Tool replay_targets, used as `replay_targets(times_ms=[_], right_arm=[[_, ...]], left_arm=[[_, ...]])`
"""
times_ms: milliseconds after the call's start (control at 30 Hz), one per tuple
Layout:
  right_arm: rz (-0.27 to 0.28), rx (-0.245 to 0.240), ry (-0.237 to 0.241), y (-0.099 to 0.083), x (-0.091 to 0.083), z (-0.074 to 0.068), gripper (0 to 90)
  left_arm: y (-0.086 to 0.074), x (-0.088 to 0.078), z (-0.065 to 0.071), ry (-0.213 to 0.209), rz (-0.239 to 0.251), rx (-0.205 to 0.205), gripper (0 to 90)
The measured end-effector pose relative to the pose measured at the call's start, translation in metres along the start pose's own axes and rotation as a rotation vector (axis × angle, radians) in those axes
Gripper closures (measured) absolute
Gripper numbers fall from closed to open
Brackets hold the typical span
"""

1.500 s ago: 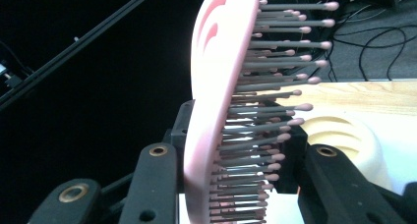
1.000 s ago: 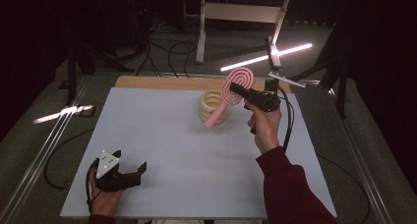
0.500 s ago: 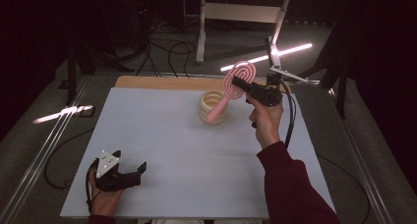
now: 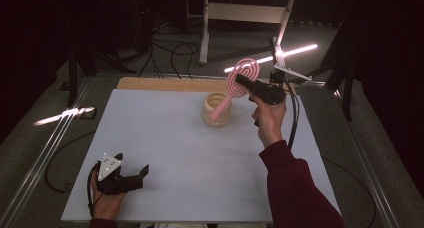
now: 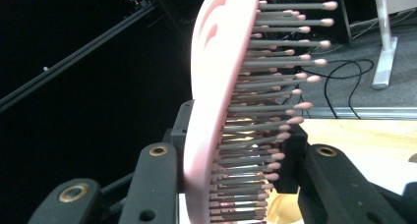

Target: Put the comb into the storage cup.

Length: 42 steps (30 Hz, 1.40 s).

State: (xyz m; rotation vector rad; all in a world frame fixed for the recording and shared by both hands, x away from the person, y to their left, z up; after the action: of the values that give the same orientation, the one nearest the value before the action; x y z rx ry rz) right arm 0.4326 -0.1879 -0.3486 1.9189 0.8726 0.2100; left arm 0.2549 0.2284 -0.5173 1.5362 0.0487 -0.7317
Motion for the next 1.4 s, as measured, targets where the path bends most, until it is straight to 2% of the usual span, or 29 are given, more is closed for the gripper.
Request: replay_targets(times_ms=[333, 467, 733, 1400], right_arm=[[0.011, 0.006, -0.03, 0.003, 0.005, 0.008, 63.5], [0.016, 0.013, -0.026, 0.005, 0.006, 0.007, 63.5], [0.018, -0.007, -0.033, 0.01, 0.011, 0.001, 63.5], [0.03, 0.004, -0.067, 0.014, 0.02, 0.007, 63.5]], left_arm=[[0.0, 0.0, 0.0, -0.001, -0.003, 0.001, 0.1], [0.0, 0.0, 0.0, -0.002, -0.003, 0.001, 0.1], [0.0, 0.0, 0.0, -0.003, 0.0, 0.0, 0.1], [0.0, 0.0, 0.0, -0.005, -0.001, 0.001, 0.1]])
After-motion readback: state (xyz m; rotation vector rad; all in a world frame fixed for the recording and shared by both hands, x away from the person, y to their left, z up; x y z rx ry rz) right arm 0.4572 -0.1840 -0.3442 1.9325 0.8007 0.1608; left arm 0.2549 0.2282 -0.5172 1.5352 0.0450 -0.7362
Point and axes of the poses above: each handheld gripper's, and its own axes: x roughly forward along the jaws, y roughly out of its top, z roughly to its right, the point moved 2 cm from there along x, roughly forward along the jaws, and after that the axes turned 1 degree about -y, right-handed, at the moved point
